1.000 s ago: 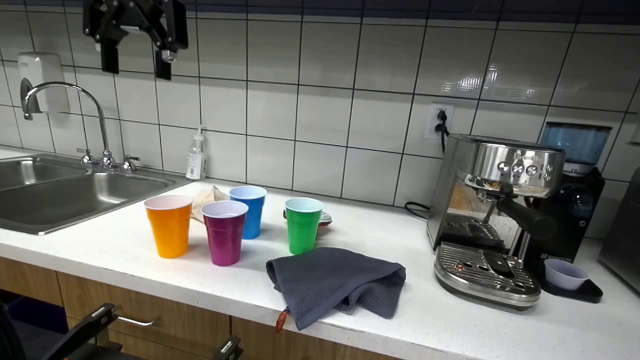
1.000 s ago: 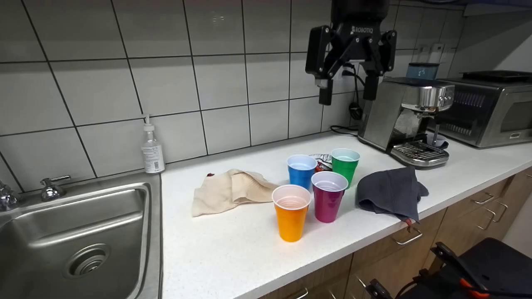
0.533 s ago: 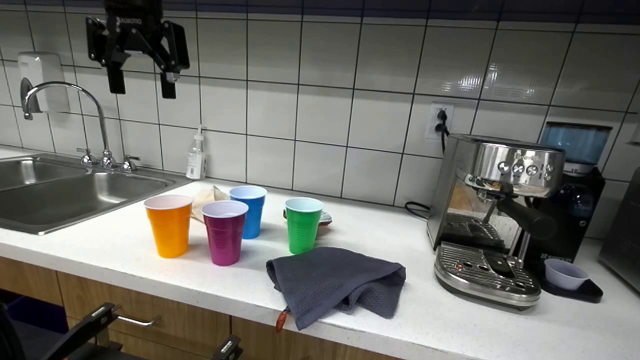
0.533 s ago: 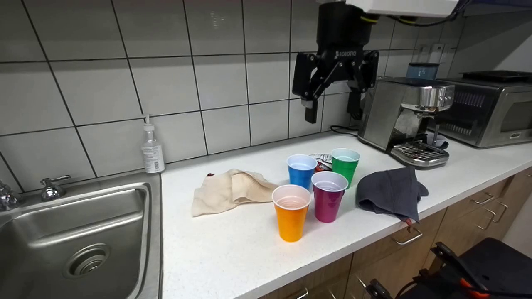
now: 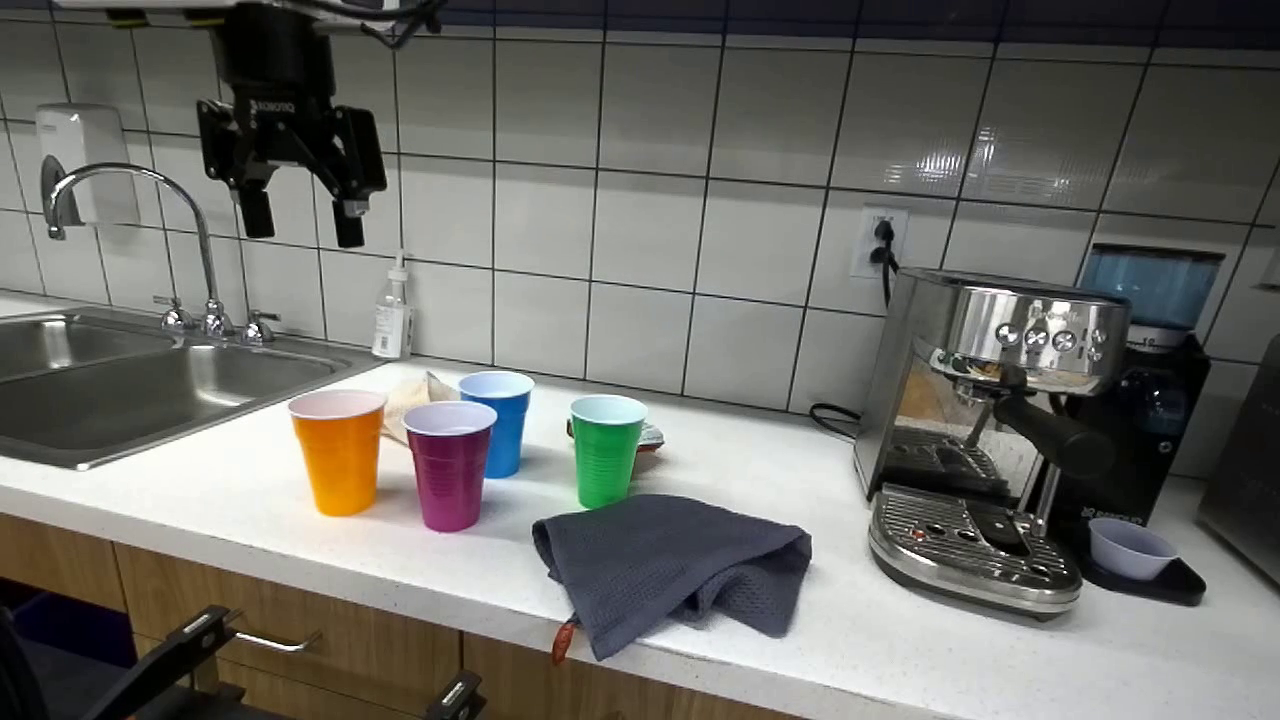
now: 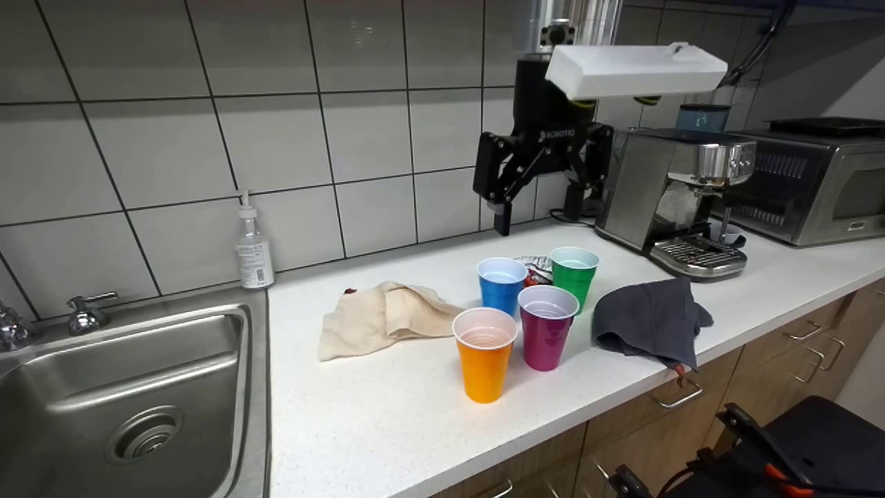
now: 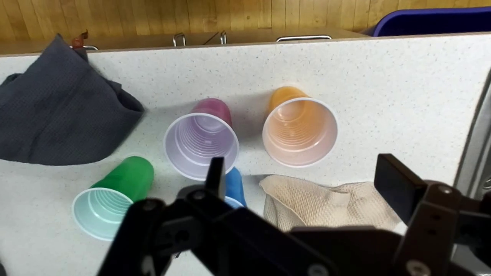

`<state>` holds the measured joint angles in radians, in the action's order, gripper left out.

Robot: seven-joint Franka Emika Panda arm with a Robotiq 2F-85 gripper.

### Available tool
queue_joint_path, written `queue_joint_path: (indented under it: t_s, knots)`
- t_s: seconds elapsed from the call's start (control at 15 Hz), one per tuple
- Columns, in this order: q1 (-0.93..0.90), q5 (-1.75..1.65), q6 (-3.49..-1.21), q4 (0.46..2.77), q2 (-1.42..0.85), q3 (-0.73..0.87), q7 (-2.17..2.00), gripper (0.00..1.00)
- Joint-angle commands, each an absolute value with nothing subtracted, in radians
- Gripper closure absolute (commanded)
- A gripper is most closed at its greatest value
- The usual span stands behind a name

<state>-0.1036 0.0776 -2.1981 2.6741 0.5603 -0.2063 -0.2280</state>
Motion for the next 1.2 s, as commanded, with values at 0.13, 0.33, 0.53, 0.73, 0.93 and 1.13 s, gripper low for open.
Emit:
queue_joint_path:
  t_s: [0.13,0.33,0.53,0.73,0.93,1.13]
  knots:
    - [-0.096,0.059,-2.326,2.706,0.489,-0.246,-0.339,0.0]
    - [-0.091,0.053,-2.379,2.708,0.432,-0.261,-0.391,0.0]
    - [-0.088,0.05,-2.425,2.707,0.379,-0.272,-0.446,0.0]
    - [-0.079,0.039,-2.463,2.702,0.321,-0.278,-0.506,0.0]
    - [-0.07,0.006,-2.501,2.7,0.273,-0.277,-0.563,0.0]
    - [-0.065,-0.028,-2.527,2.699,0.227,-0.274,-0.613,0.0]
